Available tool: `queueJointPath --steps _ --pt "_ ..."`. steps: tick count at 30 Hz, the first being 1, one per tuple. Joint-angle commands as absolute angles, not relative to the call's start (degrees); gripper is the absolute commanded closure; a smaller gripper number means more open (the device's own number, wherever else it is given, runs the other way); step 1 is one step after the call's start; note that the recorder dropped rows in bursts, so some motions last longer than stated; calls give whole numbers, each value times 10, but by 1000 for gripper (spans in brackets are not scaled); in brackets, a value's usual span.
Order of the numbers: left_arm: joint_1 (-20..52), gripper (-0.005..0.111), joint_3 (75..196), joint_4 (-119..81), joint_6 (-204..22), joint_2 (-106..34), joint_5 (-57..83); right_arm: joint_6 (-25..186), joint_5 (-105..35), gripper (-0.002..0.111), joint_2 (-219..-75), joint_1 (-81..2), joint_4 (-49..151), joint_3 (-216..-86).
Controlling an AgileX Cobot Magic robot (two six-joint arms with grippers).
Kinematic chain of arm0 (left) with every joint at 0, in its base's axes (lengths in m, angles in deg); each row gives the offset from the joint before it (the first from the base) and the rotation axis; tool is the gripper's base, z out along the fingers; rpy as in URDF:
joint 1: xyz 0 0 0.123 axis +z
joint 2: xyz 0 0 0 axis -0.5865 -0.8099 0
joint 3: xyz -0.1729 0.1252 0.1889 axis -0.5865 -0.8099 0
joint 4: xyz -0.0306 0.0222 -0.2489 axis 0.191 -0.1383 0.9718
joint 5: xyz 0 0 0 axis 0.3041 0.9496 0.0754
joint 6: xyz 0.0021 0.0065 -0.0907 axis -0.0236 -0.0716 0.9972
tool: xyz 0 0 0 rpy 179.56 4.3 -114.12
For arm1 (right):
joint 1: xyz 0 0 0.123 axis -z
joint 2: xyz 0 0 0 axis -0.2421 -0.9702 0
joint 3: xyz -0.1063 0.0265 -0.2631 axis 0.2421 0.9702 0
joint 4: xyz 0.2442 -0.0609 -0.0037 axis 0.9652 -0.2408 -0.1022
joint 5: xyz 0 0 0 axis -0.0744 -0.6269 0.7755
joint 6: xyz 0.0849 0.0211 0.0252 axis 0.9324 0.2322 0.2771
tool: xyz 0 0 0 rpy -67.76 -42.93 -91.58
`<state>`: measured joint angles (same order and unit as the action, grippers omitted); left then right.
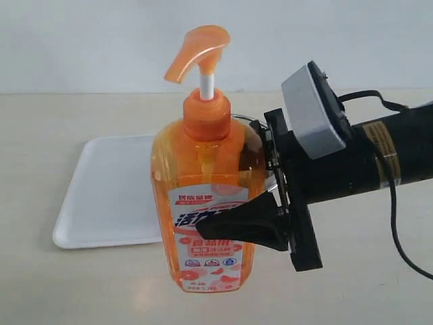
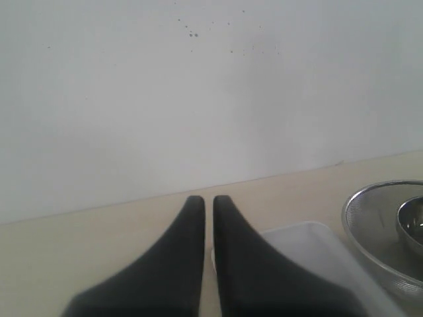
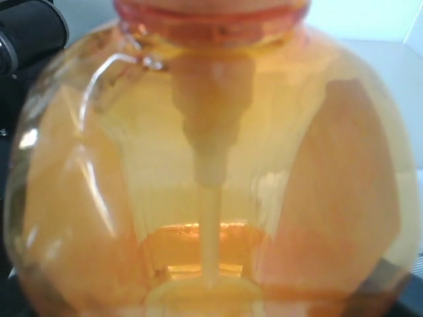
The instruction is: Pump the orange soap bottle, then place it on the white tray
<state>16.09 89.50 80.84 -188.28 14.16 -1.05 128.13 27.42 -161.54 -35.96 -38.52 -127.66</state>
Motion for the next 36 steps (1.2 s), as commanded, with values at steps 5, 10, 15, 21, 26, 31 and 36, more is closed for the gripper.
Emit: queueJointPath --steps 5,10,15,21,26,31,36 --pt "159 102 894 813 -1877 145 -1 1289 295 108 -1557 -359 -335 -1280" --pt "159 102 894 813 -1862 145 -1 1292 265 108 -1552 -359 -332 -1280" --pt "159 102 894 813 -1862 145 -1 1302 202 108 -1552 -359 -318 -1280" --pt "159 102 894 813 -1862 145 10 1302 165 108 -1552 -359 -293 -1280" --pt "159 102 894 813 -1862 145 10 1302 152 108 -1552 -359 -280 -1282" --pt "159 102 894 813 -1862 145 10 1302 149 108 -1552 -359 -260 -1294" --pt "159 102 894 813 -1862 145 10 1302 114 108 -1551 -359 -251 -1302"
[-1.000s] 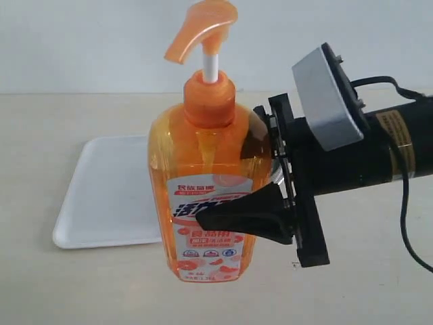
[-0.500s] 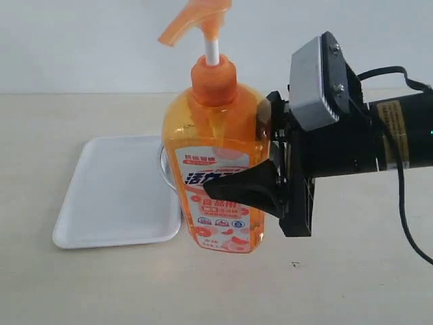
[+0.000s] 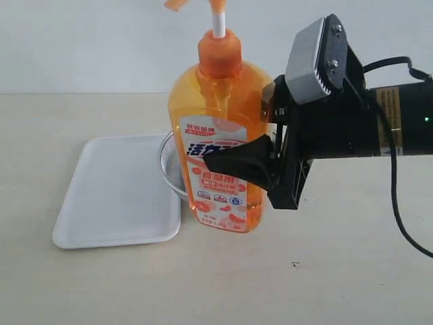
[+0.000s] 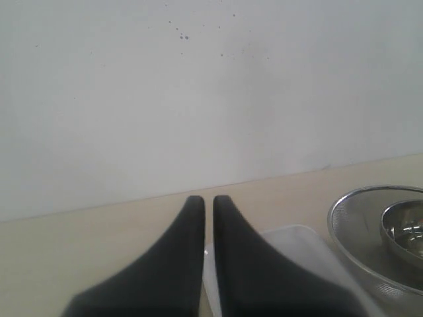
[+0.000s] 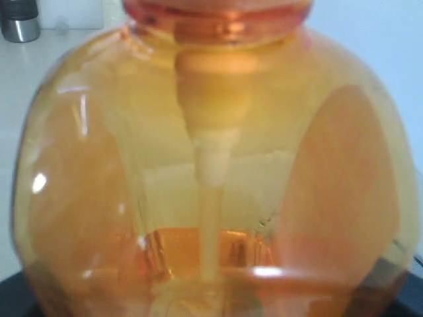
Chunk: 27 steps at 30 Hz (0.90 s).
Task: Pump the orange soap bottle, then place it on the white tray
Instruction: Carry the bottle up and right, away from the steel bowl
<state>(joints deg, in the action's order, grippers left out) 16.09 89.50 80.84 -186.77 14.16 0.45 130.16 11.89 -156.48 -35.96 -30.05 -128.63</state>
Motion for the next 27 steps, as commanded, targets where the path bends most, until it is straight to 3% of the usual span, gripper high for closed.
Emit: queueJointPath --steps 1,27 --pt "159 102 894 813 -1862 145 10 1302 103 108 -1550 -359 -248 -1302" --pt "159 102 894 813 -1862 145 12 1256 -160 108 -1518 -359 -85 -1302"
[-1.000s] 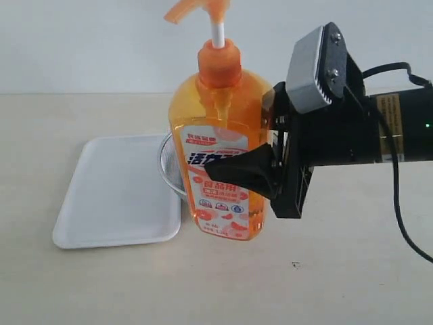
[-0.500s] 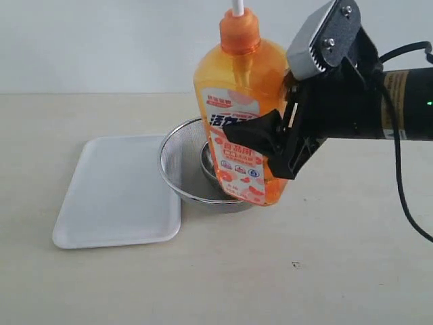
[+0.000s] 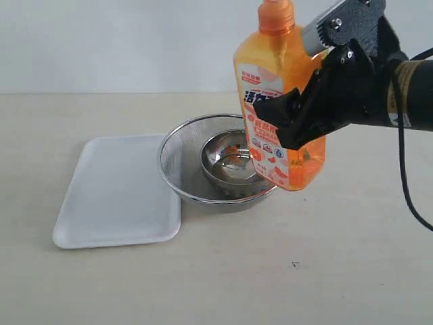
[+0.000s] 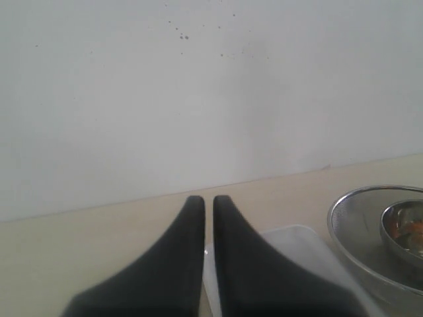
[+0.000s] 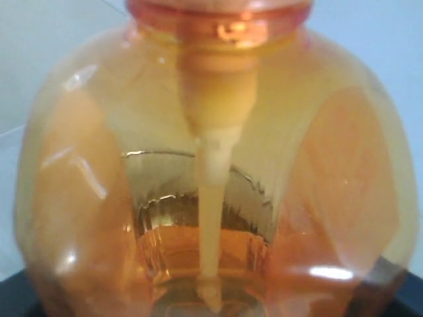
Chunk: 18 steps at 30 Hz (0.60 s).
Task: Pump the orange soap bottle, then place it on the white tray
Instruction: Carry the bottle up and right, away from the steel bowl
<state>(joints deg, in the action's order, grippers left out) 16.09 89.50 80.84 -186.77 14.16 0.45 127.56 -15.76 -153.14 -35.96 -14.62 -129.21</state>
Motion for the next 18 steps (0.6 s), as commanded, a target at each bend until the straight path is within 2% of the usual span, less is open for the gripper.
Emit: queueJointPath --steps 1,12,18 --pt "159 102 894 813 -1861 145 12 1241 -175 108 -1518 -359 -56 -1302" --pt "159 102 894 813 -1860 145 12 1016 -216 108 -1518 -357 229 -1302" --pt "159 102 894 813 -1860 145 12 706 -187 108 -1518 -357 584 -1302"
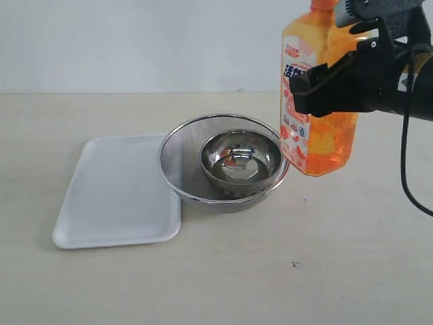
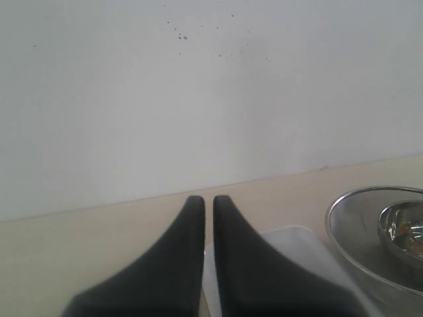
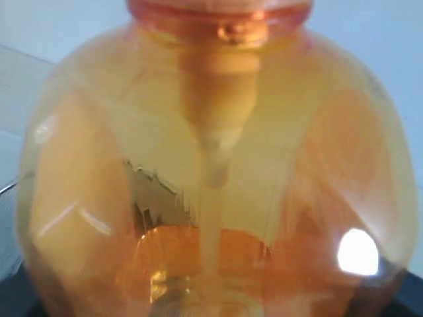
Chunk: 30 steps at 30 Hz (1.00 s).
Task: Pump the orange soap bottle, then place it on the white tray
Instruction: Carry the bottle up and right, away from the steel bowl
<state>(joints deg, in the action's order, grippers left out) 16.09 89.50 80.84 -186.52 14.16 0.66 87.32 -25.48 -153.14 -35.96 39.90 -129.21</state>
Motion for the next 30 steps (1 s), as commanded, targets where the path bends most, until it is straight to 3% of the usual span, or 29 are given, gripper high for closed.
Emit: queueJointPath --steps 1,6,30 --pt "159 102 894 813 -1860 145 12 673 -178 108 -1518 -357 622 -1302" --pt "159 102 894 813 -1860 145 12 548 -159 108 -1518 -357 752 -1302" --pt "159 102 894 813 -1860 145 40 528 -138 108 -1519 -357 752 -1302"
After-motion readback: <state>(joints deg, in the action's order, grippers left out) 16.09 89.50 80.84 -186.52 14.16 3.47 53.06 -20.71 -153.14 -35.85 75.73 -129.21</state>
